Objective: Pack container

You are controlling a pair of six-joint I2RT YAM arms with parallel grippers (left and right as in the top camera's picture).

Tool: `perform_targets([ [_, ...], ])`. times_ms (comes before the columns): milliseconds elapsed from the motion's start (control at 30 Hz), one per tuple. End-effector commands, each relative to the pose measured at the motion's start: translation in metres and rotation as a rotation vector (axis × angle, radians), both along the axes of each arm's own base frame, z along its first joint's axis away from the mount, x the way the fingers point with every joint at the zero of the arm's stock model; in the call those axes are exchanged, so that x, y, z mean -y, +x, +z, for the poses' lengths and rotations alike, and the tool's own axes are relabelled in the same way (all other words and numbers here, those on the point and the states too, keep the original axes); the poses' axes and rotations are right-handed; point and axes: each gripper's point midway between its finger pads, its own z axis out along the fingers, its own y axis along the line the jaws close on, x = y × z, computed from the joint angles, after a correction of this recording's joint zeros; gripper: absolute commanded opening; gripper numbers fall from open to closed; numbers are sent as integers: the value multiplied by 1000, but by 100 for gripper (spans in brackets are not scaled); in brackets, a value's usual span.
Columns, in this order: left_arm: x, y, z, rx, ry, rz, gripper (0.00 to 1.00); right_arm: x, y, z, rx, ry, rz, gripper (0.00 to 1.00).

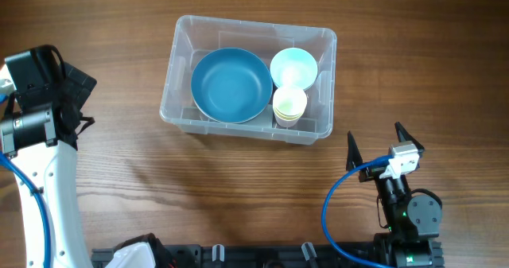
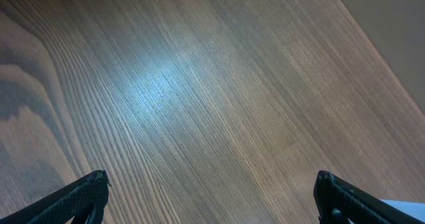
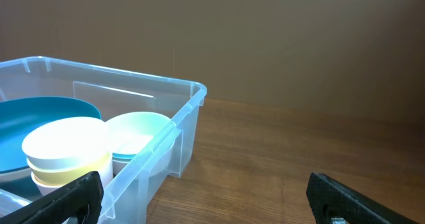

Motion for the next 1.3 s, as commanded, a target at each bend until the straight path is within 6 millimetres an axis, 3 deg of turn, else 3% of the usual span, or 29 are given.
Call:
perform_targets([
  [0, -2, 1, 5, 14, 4, 4, 100, 5, 0, 3, 15, -2, -26, 99],
  [900, 0, 1, 8, 23, 7, -3, 100, 5, 0, 1, 7, -3, -26, 100],
  [967, 6, -4, 23, 70, 20, -16, 100, 5, 0, 1, 8, -3, -26, 100],
  [1100, 34, -31, 85, 276, 72, -82, 100, 5, 0, 1, 7, -3, -26, 100],
  [1267, 76, -93, 158, 583, 115, -201, 100, 5, 0, 1, 8, -2, -26, 100],
])
